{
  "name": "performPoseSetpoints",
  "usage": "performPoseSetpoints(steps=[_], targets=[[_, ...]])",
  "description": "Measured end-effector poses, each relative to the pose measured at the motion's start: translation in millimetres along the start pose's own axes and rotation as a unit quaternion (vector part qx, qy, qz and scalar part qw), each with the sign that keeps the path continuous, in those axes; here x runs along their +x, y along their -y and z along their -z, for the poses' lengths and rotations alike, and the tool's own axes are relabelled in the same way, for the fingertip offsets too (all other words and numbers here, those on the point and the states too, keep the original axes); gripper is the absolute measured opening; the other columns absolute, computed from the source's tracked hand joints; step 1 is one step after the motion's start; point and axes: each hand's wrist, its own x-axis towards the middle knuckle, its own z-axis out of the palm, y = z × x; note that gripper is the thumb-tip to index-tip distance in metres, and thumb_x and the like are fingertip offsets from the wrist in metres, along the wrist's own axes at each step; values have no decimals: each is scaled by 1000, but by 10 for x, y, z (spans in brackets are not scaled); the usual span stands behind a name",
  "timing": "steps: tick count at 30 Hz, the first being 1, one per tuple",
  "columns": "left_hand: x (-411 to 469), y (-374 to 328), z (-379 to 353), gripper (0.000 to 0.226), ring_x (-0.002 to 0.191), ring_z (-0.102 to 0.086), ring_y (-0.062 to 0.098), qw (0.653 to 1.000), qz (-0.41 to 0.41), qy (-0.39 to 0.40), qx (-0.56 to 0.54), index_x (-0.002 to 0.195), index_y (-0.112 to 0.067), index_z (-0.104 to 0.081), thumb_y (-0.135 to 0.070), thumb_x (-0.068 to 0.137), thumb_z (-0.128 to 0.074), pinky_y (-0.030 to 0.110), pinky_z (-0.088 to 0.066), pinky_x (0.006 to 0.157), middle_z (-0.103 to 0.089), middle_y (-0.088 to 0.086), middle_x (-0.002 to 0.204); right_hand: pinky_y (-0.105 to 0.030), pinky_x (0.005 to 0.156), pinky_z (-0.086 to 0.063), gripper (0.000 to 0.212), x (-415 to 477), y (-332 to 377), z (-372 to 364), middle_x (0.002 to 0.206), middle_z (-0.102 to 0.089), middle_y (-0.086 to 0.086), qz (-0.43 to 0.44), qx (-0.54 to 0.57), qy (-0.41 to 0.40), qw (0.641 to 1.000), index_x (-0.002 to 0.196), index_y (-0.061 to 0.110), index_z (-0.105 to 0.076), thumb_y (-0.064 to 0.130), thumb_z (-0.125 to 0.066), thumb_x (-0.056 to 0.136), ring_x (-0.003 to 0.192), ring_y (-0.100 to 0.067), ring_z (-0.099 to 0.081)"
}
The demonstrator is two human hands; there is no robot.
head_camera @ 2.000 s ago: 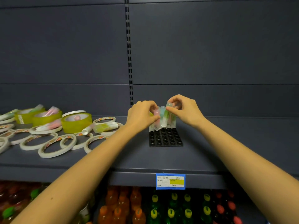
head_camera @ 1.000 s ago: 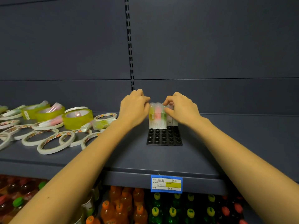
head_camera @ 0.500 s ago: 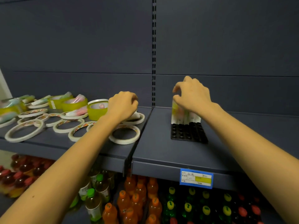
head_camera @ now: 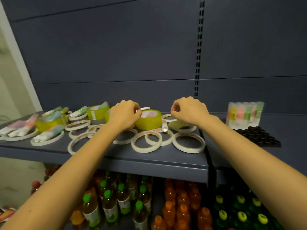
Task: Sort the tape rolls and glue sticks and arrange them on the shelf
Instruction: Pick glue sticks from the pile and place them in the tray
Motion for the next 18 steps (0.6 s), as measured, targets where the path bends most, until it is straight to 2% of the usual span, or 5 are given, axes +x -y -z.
performPoseSetpoints(steps=[4, 7, 12, 18], targets=[[-20, 433, 24, 27, 90, -64, 25, 999, -35, 8, -8, 105, -17, -69, -29, 92, -49, 32, -45, 69, -71, 6, 101, -33, 71, -42, 20, 94, 269, -216, 111, -66, -4, -52, -1, 10, 999, 103, 22, -66, 31, -54, 91, 98, -28, -60], [-30, 636, 8, 26, 85, -62, 22, 998, -50, 8, -22, 100, -16, -69, -30, 92, -49, 29, -38, 63, -71, 6, 99, -34, 72, -42, 22, 163, 388, -320, 112, -65, -7, -91, -18, 17, 996, 106, 18, -66, 30, -55, 91, 101, -30, -60], [8, 803, -17, 27, 89, -62, 27, 998, -51, 21, -19, 99, -16, -69, -31, 92, -48, 30, -37, 62, -66, 8, 102, -35, 74, -40, 29, 314, 483, -436, 116, -61, -12, -136, -91, 52, 985, 115, 11, -59, 29, -52, 92, 105, -32, -58], [37, 970, -35, 23, 81, -59, 26, 999, -30, 19, -26, 89, -14, -68, -28, 91, -49, 27, -33, 58, -68, 9, 84, -37, 79, -40, 40, 487, 527, -633, 125, -56, -11, -145, -169, 117, 968, 127, 9, -48, 29, -51, 92, 112, -31, -56]])
